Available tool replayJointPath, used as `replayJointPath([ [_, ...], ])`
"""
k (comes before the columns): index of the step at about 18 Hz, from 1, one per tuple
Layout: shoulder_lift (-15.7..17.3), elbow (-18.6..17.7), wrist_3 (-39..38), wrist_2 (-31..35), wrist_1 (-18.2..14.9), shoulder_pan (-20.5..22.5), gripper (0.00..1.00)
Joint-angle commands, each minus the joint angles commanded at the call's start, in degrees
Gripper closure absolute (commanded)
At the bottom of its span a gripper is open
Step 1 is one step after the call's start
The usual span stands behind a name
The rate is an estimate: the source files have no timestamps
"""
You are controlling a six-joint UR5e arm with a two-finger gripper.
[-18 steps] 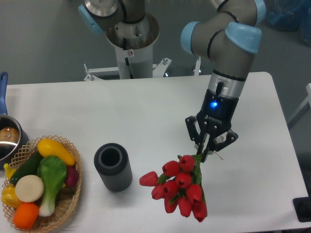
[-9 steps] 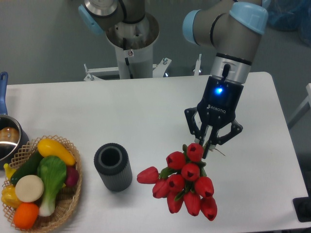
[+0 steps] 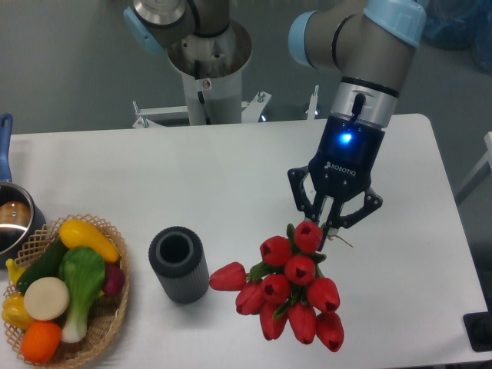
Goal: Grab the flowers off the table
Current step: 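Lift the gripped tulip bunch up off the table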
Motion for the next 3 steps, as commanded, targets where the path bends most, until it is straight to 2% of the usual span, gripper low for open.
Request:
replayJointPath([
  [3,0.00,0.00,0.00,0.00,0.00,0.00,0.83],
])
